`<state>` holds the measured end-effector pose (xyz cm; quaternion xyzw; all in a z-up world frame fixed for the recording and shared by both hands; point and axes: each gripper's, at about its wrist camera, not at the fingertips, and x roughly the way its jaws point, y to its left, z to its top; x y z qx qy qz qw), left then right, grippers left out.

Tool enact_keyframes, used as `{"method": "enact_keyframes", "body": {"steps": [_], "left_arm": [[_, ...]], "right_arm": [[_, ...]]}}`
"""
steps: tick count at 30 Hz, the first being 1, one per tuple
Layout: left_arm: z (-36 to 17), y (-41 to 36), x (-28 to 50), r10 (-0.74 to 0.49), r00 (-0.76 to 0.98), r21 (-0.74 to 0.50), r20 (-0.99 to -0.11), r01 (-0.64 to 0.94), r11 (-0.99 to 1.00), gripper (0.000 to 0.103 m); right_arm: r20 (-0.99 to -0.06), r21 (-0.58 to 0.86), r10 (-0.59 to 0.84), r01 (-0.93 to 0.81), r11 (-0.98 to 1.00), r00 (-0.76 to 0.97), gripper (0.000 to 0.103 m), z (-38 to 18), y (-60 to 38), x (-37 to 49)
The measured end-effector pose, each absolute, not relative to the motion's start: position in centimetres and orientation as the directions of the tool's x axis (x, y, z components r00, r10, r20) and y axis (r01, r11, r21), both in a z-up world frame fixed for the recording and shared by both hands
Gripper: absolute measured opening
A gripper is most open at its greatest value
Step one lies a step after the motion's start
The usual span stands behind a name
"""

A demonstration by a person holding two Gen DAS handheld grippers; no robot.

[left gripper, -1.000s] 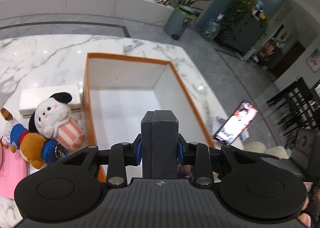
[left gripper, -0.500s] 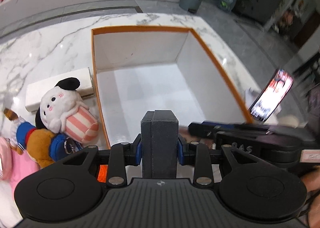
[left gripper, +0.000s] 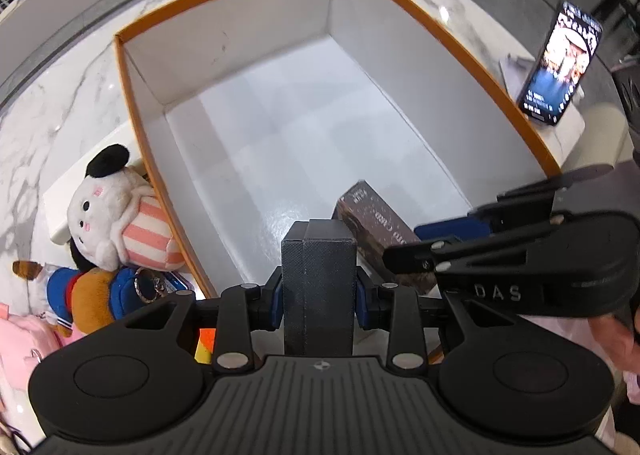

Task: Organize objects
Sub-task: 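Lower both boxes into the orange box and open both tools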

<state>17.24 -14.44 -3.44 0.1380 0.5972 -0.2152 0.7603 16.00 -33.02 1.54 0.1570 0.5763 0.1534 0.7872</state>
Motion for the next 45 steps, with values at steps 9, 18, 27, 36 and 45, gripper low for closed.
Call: {"method": "enact_keyframes", "body": {"steps": [9,18,27,36,45], "left_arm": [[-3.9,-14.7,17.5,-0.101,0.177,0.005,-0.979,0.514,0.858,0.039],[-3.5,-14.5,17.8,-0.139,0.176,-0.027,-0.974,0.524,0.851,0.044],[-0.9,-12.6,16.8,-0.228,0.274,-0.071,-0.934,0.485,0.872,0.066],[0.5,-7.0,16.0,-0.362,0.363,-0.245,-0.859,0.330,0.912,0.044],[-1.0,-4.7,16.4,-0.441,0.331,-0.359,-0.834,0.279,0.890,0.032]], "right_arm": [[-0.860,0.414,0.411,-0.057,0.908,0.302,0.031,1.5,-32.9,16.1],[-0.865,0.398,0.403,-0.080,0.914,0.299,0.031,1.2,-32.6,16.4],[-0.869,0.393,0.391,-0.057,0.918,0.302,0.030,1.1,-32.3,16.6],[-0.867,0.354,0.387,-0.158,0.922,0.314,0.029,1.3,-30.0,17.6],[-0.868,0.373,0.443,-0.295,0.880,0.223,0.028,1.1,-26.9,18.0]]}}
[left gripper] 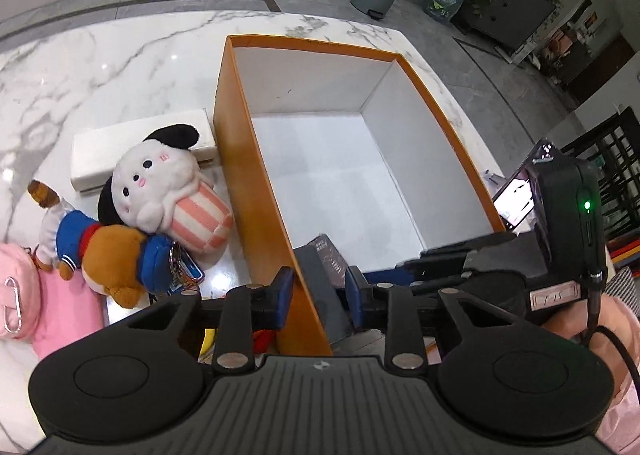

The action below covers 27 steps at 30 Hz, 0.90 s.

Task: Organize objects
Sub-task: 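Lower both boxes into the orange box and open both tools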

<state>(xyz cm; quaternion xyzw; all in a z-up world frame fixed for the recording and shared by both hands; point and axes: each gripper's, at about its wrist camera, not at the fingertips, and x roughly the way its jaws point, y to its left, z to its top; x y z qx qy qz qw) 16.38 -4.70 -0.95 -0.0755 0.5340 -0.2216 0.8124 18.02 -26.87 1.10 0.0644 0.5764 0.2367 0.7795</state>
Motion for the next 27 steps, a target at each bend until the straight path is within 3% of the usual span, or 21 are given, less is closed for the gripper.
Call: {"method": "enact_keyframes", "body": {"steps": [10,17,22,27], "left_arm": [[-1.5,-3.7,16.5,-0.475,0.330,-0.407,-0.816,0.256,0.877,0.029],[-1.5,-3.3,16.6,-0.494,0.329,-0.430,-0.804,0.252,0.867,0.029],[-1.6,-3.3,16.7,-0.497,0.329,-0.432,-0.803,0.253,0.866,0.029],[-1.6,-3.3,16.7,-0.500,0.324,-0.436,-0.803,0.252,0.864,0.029]], "right_arm": [[-0.860,0.473,0.482,-0.093,0.876,0.169,0.030,0.2,-27.8,18.3],[-0.817,0.542,0.545,-0.076,0.837,0.187,0.037,1.1,-29.1,18.4],[-0.784,0.599,0.598,-0.054,0.799,0.168,0.032,1.0,-29.3,18.5],[-0.809,0.555,0.562,-0.094,0.827,0.170,0.031,2.1,-28.6,18.7]]}}
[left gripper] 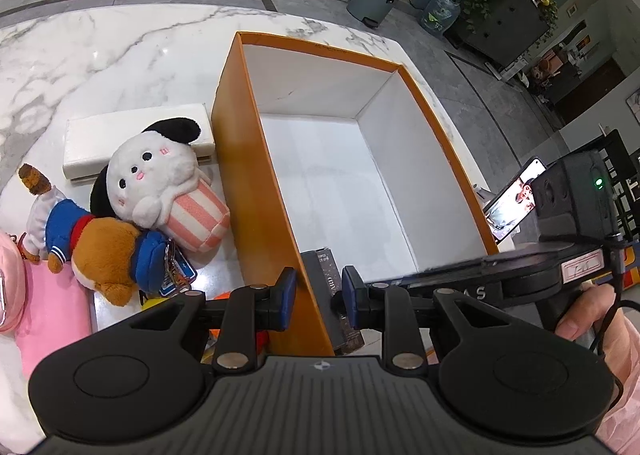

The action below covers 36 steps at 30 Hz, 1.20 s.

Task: Organize objects
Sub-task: 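Lower both boxes into the orange box and open both tools, then withdraw both tools from the orange box toward the pink items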

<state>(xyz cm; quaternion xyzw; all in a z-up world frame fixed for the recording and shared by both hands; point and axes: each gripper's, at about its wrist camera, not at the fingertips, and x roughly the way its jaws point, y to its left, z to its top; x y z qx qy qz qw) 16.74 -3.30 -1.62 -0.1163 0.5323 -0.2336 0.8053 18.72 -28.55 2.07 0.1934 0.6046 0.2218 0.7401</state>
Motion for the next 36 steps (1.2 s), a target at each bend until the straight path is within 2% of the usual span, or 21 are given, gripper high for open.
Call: {"method": "enact_keyframes", "body": {"steps": [2,3,4,9,10,13,31,36], "left_arm": [[-1.6,-3.3,16.9,-0.501,0.319,-0.437,-0.805,0.254,0.863,0.029],[-1.6,-3.3,16.9,-0.499,0.321,-0.436,-0.805,0.253,0.864,0.029],[-1.5,-3.2,16.9,-0.497,0.325,-0.434,-0.805,0.249,0.866,0.029],[-1.4,-2.7,17.0,-0.505,0.338,-0.449,-0.794,0.235,0.862,0.029],[-1.4,-2.8,17.1,-0.506,0.336,-0.449,-0.794,0.235,0.862,0.029],[-1.6,-2.8,17.3,-0.519,0.324,-0.463,-0.791,0.237,0.854,0.029],[-2.8,-2.5,16.4,-0.536,0.288,-0.490,-0.793,0.221,0.843,0.028],[-1.0,-2.0,15.1,-0.542,0.347,-0.485,-0.765,0.242,0.840,0.028]], "right_arm": [[-0.810,0.543,0.553,-0.106,0.833,0.195,0.039,2.6,-28.3,19.3],[-0.810,0.540,0.549,-0.103,0.835,0.206,0.054,2.8,-28.1,19.7],[-0.810,0.538,0.545,-0.096,0.838,0.217,0.058,2.8,-27.9,20.3],[-0.821,0.538,0.524,0.001,0.843,0.228,0.056,1.5,-27.5,22.4],[-0.822,0.540,0.522,0.023,0.841,0.225,0.052,1.1,-27.5,22.7],[-0.831,0.537,0.514,0.065,0.841,0.213,0.050,0.1,-27.3,23.2],[-0.872,0.478,0.467,0.047,0.877,0.149,0.051,0.0,-27.0,21.6],[-0.876,0.425,0.422,-0.037,0.904,0.235,0.054,2.4,-26.7,20.9]]}}
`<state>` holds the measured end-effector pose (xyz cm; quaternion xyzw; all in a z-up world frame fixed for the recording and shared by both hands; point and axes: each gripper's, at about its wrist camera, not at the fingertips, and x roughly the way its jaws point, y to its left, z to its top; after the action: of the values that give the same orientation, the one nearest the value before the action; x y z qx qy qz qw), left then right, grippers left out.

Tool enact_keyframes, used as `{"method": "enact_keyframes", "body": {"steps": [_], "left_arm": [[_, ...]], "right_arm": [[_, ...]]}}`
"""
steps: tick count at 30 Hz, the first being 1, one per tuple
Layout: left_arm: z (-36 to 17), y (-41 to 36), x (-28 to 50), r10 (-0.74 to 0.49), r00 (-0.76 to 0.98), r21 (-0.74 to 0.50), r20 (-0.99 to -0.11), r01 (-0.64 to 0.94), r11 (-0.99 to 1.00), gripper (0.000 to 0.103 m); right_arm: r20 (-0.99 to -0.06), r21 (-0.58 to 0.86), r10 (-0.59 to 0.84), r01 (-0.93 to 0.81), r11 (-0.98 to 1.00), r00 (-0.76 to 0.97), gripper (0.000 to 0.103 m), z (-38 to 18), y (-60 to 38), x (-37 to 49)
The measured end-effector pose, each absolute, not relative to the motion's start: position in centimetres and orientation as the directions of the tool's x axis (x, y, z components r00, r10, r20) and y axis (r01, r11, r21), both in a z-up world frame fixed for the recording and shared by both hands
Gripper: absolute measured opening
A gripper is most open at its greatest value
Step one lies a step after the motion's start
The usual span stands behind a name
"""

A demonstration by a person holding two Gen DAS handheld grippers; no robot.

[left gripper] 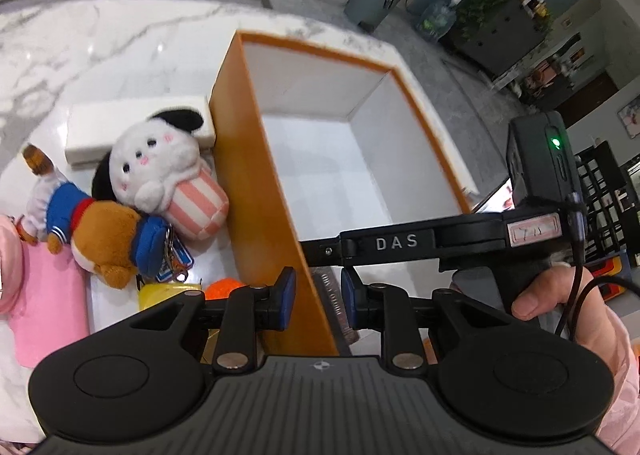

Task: Organize objects
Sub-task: 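Withdraw both tools from the orange box toward the pink items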

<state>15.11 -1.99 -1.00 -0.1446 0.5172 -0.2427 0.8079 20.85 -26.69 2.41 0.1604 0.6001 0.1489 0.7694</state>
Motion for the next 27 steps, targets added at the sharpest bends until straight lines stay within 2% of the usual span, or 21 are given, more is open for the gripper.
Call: {"method": "enact_keyframes", "body": {"steps": [2,6,10,13,16,18,23,27], "left_arm": [[-0.2,-1.3,14.1,-0.550,0.382,-0.493,-0.743,0.243,0.835,0.028],[2.2,1.1,12.1,-0.520,0.477,-0.465,-0.709,0.239,0.853,0.028],[4.0,4.6,10.1,-0.453,0.553,-0.435,-0.699,0.175,0.883,0.028],[3.9,6.7,9.3,-0.416,0.568,-0.423,-0.710,0.128,0.897,0.028],[2.8,8.1,8.5,-0.383,0.563,-0.403,-0.733,0.095,0.910,0.029],[1.8,8.7,8.1,-0.359,0.546,-0.378,-0.757,0.082,0.922,0.035],[-0.8,10.5,8.1,-0.296,0.516,-0.313,-0.804,0.057,0.948,0.043],[-3.4,12.4,9.3,-0.274,0.483,-0.294,-0.831,0.036,0.955,0.049]], "right_arm": [[-0.856,0.407,0.413,-0.088,0.909,0.311,0.058,4.1,-26.5,19.6],[-0.784,0.317,0.386,-0.222,0.922,0.486,0.058,7.7,-25.3,16.1],[-0.725,0.196,0.389,-0.371,0.908,0.569,0.058,9.9,-22.4,12.9],[-0.724,0.134,0.408,-0.466,0.874,0.556,0.056,10.4,-19.8,11.4],[-0.749,0.097,0.415,-0.534,0.840,0.517,0.046,10.0,-16.9,10.4],[-0.770,0.081,0.411,-0.564,0.822,0.488,0.046,9.2,-15.0,10.0],[-0.823,0.070,0.386,-0.599,0.798,0.418,0.044,6.9,-10.8,10.3],[-0.853,0.086,0.374,-0.609,0.788,0.364,0.024,4.8,-8.1,11.8]]}}
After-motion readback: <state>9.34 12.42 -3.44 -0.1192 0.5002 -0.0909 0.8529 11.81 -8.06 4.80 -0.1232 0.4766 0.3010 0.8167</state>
